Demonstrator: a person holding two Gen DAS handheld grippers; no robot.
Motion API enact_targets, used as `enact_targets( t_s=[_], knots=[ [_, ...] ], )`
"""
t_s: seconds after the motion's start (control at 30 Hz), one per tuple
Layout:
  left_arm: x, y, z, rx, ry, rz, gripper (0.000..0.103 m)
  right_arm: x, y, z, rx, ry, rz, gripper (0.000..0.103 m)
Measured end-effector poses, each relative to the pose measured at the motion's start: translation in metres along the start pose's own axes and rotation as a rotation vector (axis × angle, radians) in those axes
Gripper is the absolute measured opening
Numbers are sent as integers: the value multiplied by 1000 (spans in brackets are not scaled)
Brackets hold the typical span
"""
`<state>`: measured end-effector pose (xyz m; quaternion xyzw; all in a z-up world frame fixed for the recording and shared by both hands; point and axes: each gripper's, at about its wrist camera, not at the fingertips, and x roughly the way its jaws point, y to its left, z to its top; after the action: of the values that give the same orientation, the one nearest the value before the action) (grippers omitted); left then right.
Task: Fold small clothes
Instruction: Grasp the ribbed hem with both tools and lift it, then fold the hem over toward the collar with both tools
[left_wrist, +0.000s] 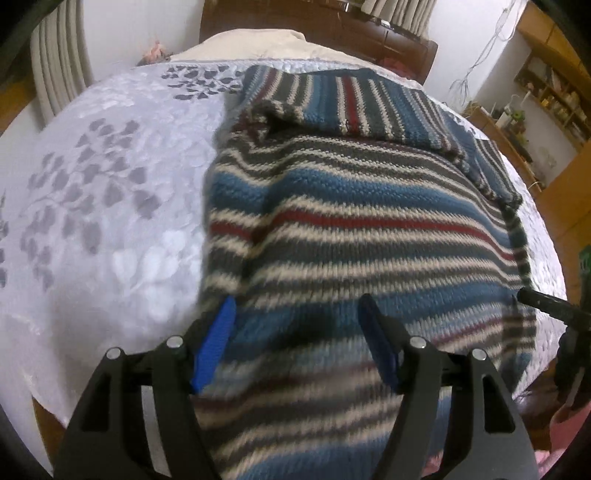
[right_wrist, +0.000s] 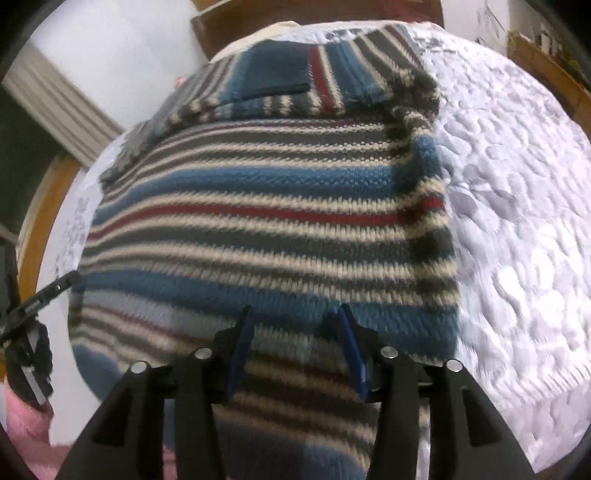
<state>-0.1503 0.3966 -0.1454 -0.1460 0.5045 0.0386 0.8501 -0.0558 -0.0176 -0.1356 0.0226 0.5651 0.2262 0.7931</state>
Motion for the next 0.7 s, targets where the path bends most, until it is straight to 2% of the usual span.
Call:
enact_targets(
  t_s=[0.1,0.17,0.27,0.33,0.4,0.53,0.7],
  knots=[
    [-16,9,-23,2,27,10,69,-16,-3,-31,-10,16,2,51],
    [-20,15,-42,-6,72,13,69,-21,-12,-51,16,43,24,51],
    [-20,22,-70,-33,136,-8,69,-23,-22,-82,48,86,25,51],
    [-18,24,-86,-71,172,-43,69,-24,-28,-98,80,107,56,51],
    [-15,26,-96,-111,190,-82,69,-22,-34,-110,122,122,97,51],
    [-5,30,-115,-189,240,-157,69,-15,-32,-122,130,156,100,53],
    [3,30,-126,-210,251,-154,69,7,-31,-124,167,202,75,51]
  ],
)
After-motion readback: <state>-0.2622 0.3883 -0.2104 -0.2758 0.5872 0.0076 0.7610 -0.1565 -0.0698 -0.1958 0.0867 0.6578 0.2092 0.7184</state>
